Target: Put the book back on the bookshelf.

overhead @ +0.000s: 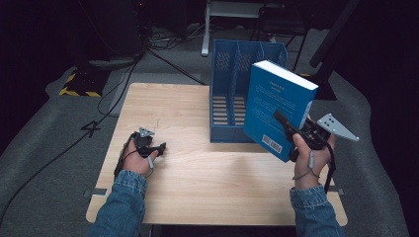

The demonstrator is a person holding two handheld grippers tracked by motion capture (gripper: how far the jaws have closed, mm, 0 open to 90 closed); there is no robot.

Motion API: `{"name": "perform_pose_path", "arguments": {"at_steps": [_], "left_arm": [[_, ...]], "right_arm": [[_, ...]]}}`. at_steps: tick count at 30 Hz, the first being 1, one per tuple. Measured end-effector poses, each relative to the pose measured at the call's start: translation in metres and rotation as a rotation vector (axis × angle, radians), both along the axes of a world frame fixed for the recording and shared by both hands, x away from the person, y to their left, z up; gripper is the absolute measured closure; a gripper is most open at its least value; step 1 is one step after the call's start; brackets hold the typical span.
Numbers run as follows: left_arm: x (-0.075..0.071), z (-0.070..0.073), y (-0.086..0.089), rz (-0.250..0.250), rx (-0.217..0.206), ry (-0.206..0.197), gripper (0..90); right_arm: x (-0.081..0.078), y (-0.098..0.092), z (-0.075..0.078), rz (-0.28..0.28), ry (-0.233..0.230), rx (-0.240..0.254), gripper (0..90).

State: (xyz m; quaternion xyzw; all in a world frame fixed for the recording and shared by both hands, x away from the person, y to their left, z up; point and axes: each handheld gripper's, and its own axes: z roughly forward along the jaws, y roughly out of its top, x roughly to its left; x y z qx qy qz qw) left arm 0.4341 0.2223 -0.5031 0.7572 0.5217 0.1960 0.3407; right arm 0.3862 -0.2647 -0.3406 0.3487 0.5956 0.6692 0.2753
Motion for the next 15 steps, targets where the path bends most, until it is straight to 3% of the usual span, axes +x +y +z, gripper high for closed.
{"name": "perform_pose_path", "arguments": {"at_steps": [3,7,15], "left_arm": [[0.000,0.000,-0.001,0.001,0.000,0.000,36.2],[-0.001,0.000,-0.003,-0.008,0.035,-0.004,34.0],[-0.001,0.000,-0.004,-0.004,0.034,-0.002,33.0]], "right_arm": [[0.006,0.002,0.004,-0.004,-0.006,0.004,62.0],[0.017,0.008,0.011,-0.008,-0.001,0.014,61.9],[0.042,0.020,0.017,-0.018,0.020,0.007,61.9]]}}
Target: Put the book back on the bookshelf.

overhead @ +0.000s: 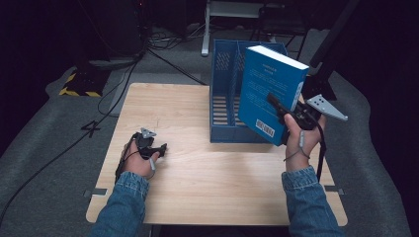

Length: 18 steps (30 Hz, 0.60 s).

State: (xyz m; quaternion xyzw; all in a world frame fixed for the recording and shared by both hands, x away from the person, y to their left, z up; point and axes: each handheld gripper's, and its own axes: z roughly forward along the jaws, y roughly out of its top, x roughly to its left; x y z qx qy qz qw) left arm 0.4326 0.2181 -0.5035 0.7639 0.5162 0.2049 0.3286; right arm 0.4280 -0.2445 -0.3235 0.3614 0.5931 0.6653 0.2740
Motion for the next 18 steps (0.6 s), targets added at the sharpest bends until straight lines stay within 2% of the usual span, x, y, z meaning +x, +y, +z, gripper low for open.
{"name": "perform_pose_path", "arguments": {"at_steps": [18], "left_arm": [[0.000,0.000,-0.001,-0.003,0.004,-0.001,32.9]], "right_arm": [[0.049,0.042,0.011,0.007,0.023,0.011,61.9]]}}
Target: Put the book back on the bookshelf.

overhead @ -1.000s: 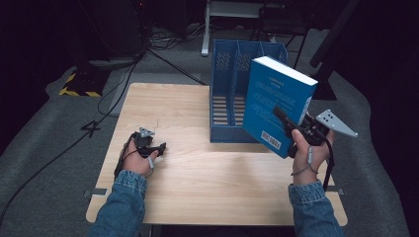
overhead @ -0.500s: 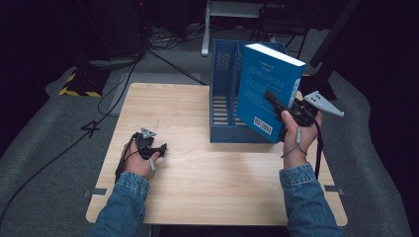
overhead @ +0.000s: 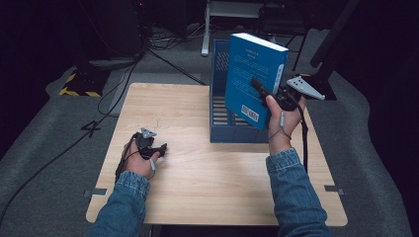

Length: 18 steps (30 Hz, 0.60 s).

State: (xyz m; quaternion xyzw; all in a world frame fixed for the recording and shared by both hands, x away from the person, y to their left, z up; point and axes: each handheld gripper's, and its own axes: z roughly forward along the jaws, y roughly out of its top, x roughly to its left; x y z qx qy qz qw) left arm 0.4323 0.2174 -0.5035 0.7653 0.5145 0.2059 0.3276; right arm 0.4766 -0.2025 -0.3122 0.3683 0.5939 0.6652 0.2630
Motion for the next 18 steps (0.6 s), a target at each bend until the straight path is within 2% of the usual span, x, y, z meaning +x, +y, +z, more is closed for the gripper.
{"name": "perform_pose_path", "arguments": {"at_steps": [6,10,13,18], "left_arm": [[-0.001,0.000,0.000,-0.004,0.000,0.003,32.9],[0.001,0.000,-0.001,-0.001,0.000,0.002,31.9],[0.001,0.000,-0.002,0.004,0.000,0.004,31.0],[0.002,0.000,-0.002,0.005,0.000,0.004,30.9]], "right_arm": [[0.016,0.015,0.003,-0.013,0.013,0.001,61.9],[0.026,0.023,0.002,0.004,0.037,0.019,61.9],[0.035,0.032,0.001,0.000,0.043,0.005,61.9],[0.049,0.039,-0.001,-0.007,0.065,0.009,61.9]]}}
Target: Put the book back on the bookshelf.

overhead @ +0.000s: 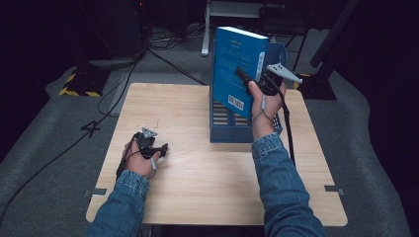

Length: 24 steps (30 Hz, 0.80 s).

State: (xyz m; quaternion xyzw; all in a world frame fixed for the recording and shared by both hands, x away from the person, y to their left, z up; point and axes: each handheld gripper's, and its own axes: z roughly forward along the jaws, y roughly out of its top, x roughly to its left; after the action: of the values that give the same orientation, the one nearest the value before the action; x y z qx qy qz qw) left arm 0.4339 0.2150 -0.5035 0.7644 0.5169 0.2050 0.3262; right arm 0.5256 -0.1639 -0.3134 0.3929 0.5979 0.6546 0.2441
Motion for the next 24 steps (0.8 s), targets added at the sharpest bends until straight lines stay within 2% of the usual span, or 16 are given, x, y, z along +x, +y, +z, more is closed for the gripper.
{"name": "perform_pose_path", "arguments": {"at_steps": [2,7,10,16,21,24], "left_arm": [[0.000,0.000,0.000,0.001,-0.001,0.000,30.8],[0.000,0.000,0.000,0.000,0.001,0.000,30.6],[0.001,0.000,-0.001,0.001,0.004,-0.001,30.5],[0.001,0.000,-0.001,0.001,0.004,-0.002,30.4],[0.001,0.000,-0.001,0.001,0.004,-0.002,30.4],[0.001,0.000,-0.001,0.001,0.004,-0.002,30.4]], "right_arm": [[0.004,0.002,-0.001,-0.010,0.006,-0.010,61.9],[0.012,0.007,-0.001,-0.050,0.012,-0.073,61.9],[0.016,0.008,-0.001,-0.057,0.022,-0.079,61.9],[0.025,0.026,-0.001,-0.112,0.027,-0.123,61.9],[0.034,0.037,-0.007,-0.118,0.043,-0.106,61.8],[0.041,0.040,-0.011,-0.132,0.053,-0.112,61.8]]}}
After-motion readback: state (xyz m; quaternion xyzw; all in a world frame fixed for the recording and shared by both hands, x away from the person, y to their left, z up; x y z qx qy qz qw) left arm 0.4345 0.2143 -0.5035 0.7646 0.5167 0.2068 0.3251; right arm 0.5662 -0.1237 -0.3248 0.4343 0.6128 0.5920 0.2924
